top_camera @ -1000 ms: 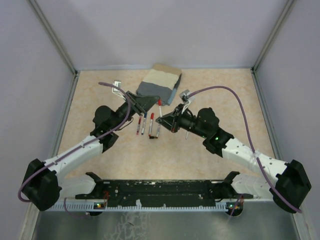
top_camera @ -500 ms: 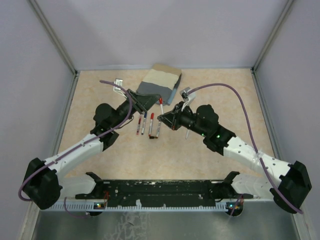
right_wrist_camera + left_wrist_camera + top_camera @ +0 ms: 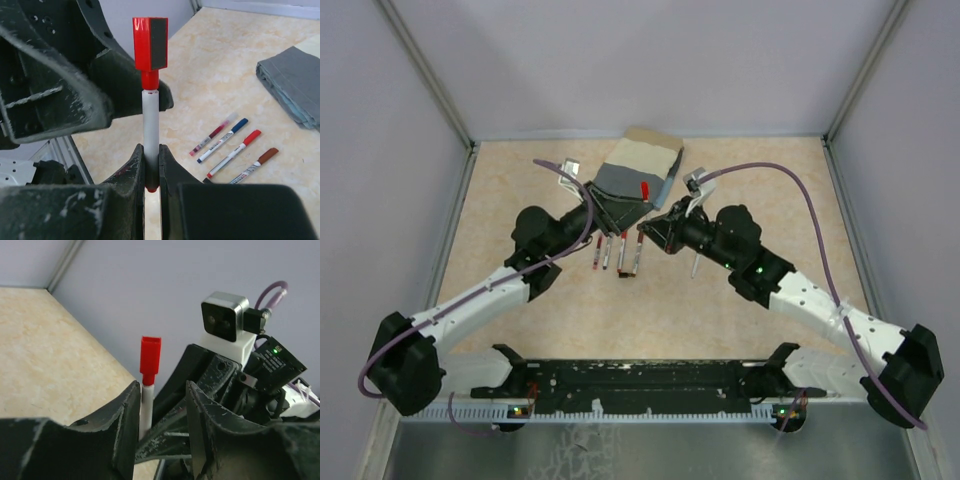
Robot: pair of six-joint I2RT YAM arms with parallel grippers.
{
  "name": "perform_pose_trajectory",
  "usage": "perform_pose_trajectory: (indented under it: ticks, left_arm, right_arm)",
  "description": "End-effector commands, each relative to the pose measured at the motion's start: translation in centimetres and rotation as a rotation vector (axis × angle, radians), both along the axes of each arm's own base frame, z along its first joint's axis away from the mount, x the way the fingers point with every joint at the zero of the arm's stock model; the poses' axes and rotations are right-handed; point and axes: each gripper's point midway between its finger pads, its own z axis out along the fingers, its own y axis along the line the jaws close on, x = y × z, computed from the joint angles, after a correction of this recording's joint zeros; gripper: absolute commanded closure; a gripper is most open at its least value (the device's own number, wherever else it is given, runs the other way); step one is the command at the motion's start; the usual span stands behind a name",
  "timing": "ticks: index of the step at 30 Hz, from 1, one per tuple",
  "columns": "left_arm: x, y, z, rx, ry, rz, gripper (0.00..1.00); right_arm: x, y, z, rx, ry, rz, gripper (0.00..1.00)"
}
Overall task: Insert the pens into the pen caps
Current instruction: Insert the pen cap onto the pen, then press the pen cap onto the pen.
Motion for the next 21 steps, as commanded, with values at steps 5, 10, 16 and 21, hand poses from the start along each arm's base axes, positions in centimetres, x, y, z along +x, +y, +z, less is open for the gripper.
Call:
perform_pose_trajectory:
  ticks: [5,10,16,21]
  left_arm:
    - [-1.4,0.7,3.0,-0.017,-0.123,0.008,0.42]
    - [-0.8,1.3,3.3,0.015,-0.133,0.068,0.32]
    - [0.4,1.0,2.3,0.076,-0.098,0.099,0.26]
    - [0.5,0.6,1.7,0.085,-0.081,0.079,0.37]
  right_arm:
    - [0.4,-1.5,2.5,0.034,-0.058,-0.063,1.00]
    - [-1.1,-1.1,1.2,0.037,-0.033,0.012,1.00]
    - [-2.4,-0.3,0.7,0.038,-0.029,0.095,1.00]
    - [-2.5,0.0,0.8,0.035,-0.031,0.114,1.00]
